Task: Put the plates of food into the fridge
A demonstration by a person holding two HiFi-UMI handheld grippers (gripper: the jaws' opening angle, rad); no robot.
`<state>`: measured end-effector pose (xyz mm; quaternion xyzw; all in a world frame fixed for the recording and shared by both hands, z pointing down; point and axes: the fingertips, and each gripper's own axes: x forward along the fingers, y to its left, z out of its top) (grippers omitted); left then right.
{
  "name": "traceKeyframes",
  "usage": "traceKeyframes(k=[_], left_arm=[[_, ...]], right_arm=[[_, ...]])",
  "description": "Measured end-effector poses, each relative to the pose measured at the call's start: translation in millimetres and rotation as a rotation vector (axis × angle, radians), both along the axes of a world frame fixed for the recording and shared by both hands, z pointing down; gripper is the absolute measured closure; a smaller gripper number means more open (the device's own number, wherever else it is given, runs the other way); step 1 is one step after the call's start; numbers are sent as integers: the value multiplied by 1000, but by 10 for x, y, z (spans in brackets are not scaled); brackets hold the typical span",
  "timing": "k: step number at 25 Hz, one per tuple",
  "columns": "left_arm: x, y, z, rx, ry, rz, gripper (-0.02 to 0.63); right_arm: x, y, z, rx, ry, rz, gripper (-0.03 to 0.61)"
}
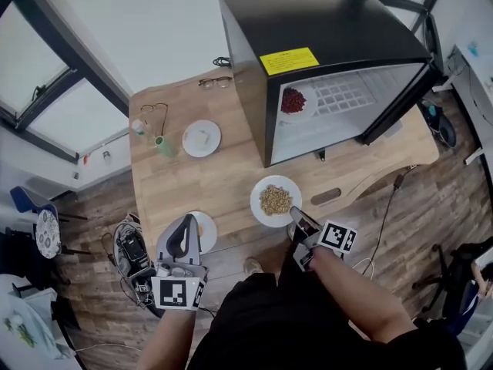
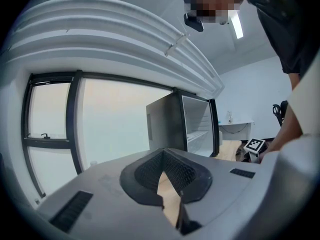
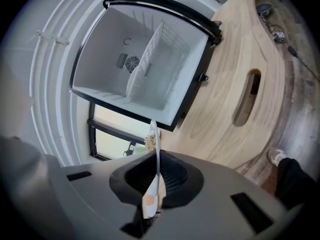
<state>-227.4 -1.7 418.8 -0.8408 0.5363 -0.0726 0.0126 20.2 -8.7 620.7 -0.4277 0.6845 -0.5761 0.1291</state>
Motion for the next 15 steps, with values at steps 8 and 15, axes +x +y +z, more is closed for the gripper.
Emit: traceKeyframes(k=[8, 15], left_arm=[[423, -277, -198, 47, 40, 47, 609], [711, -460, -330, 70, 40, 67, 609]], right_arm=[[588, -153, -406, 62, -18, 103, 548], [1154, -294, -668, 88, -7, 205, 548]])
